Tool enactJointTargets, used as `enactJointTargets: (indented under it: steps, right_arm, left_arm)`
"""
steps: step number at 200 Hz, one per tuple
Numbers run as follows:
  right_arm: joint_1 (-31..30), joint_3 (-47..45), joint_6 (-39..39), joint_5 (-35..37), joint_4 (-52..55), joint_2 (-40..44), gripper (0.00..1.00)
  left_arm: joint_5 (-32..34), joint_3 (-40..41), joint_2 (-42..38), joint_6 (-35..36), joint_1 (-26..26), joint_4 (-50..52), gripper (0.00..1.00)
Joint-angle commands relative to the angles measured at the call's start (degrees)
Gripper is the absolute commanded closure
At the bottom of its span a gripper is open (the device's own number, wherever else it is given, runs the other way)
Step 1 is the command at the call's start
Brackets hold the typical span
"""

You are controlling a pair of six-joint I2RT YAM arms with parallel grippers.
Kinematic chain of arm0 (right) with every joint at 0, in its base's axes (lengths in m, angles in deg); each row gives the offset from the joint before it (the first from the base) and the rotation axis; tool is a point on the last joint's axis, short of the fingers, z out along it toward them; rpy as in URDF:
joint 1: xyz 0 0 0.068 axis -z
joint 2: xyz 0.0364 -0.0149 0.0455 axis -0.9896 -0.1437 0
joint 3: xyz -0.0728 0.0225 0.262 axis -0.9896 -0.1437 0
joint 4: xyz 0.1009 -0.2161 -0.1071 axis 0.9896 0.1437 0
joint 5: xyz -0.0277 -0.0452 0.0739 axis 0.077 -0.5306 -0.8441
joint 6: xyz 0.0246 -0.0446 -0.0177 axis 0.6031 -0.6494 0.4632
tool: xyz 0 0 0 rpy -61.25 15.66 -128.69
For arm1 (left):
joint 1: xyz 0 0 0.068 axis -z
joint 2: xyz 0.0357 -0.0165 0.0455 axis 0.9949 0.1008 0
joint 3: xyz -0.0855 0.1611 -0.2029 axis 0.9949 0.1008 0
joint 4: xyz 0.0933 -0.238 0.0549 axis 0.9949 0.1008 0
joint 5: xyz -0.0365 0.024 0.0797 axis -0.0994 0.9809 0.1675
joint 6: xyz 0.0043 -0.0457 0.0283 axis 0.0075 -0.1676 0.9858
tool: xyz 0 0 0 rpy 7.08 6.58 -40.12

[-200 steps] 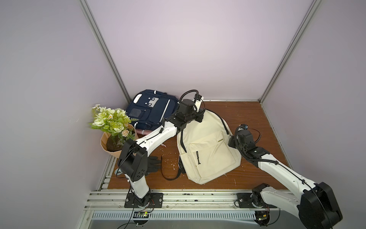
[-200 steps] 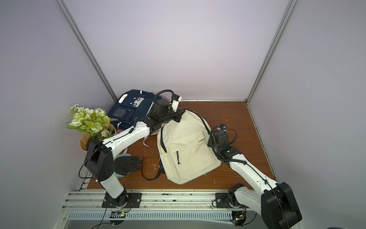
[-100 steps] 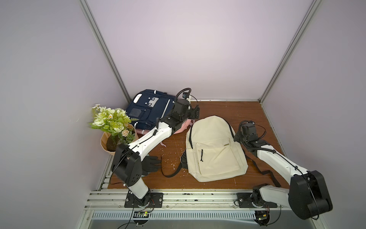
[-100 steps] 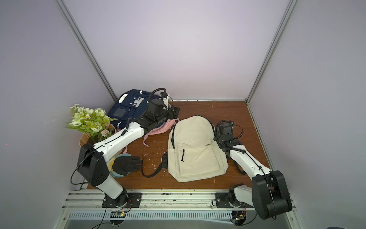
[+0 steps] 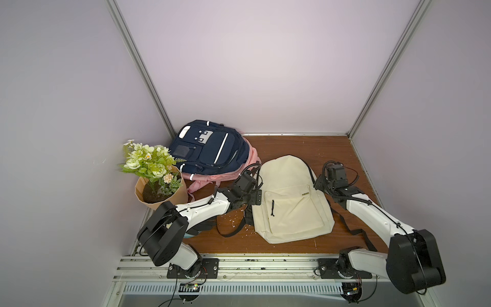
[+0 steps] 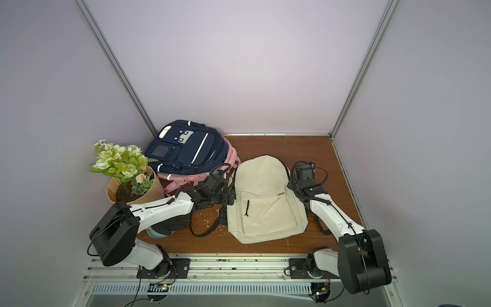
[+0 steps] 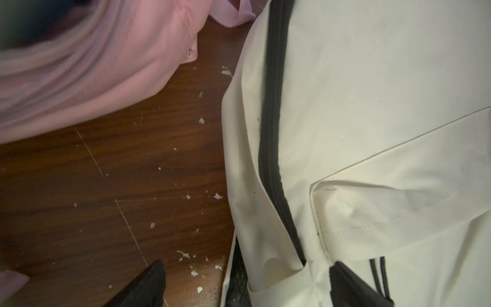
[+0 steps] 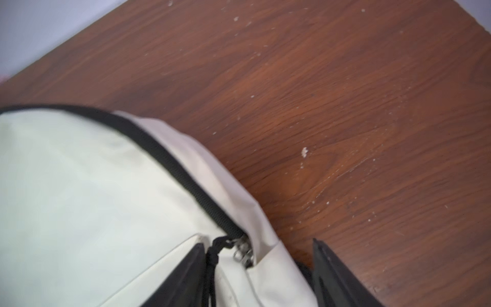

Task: Zip up the backpack
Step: Zip the zipper on the backpack, then move the backpack to the corner of the board.

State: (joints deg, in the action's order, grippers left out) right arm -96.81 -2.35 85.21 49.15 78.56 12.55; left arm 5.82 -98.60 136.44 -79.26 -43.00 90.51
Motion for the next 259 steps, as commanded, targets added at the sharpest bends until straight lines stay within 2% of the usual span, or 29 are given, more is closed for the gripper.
enactJointTargets:
  steps: [1,7,29,51,87,131,154,172,206,228,259]
  right_arm:
    - [-5.46,-0.62,-1.67,-3.61,4.34,3.31,0.32]
    - [-7.28,-1.19,-1.34,-4.32,4.96,3.66,0.31]
    - [-12.73,-3.39,1.78,-5.99,6.30,4.32,0.31]
    - [-15.95,-5.47,4.74,-5.72,6.52,4.64,0.31]
    - [-16.66,-5.69,4.95,-1.60,7.54,5.42,0.27]
    - [-17.10,-9.93,7.41,-10.29,0.49,1.86,0.27]
    - [-16.75,-9.15,8.29,-4.65,1.50,-1.73,0.27]
    - [-13.77,-7.76,7.88,-1.63,1.45,-4.26,0.26]
    - [-1.66,-7.39,7.07,-7.25,-4.28,-7.70,0.26]
    - [-0.39,-4.13,5.41,-7.58,-5.11,-9.12,0.27]
    - [-3.20,-3.11,3.16,-10.85,-9.28,-6.38,0.44]
  left_arm:
    - [-2.16,1.68,1.91,-3.36,0.05,-2.68,0.02]
    - [-3.05,1.95,2.63,-3.46,0.10,-3.81,0.00]
    - [-4.32,1.12,6.00,-3.67,0.96,-6.32,0.10]
    - [-5.50,-1.22,10.12,-3.49,1.53,-8.63,0.24]
    - [-4.75,-5.55,16.36,-4.92,1.86,-9.82,0.57]
    - [-4.45,-12.21,22.37,-6.46,1.86,-10.51,0.78]
    - [-5.24,-15.34,25.14,-6.66,1.90,-10.43,0.85]
    - [-5.28,-17.54,26.59,-6.49,2.02,-9.93,0.86]
    - [-5.98,-22.79,29.58,-6.10,2.18,-8.96,0.87]
    - [-6.11,-26.03,31.32,-5.89,2.41,-8.29,0.89]
    - [-7.03,-27.85,32.52,-6.58,2.88,-8.58,0.93]
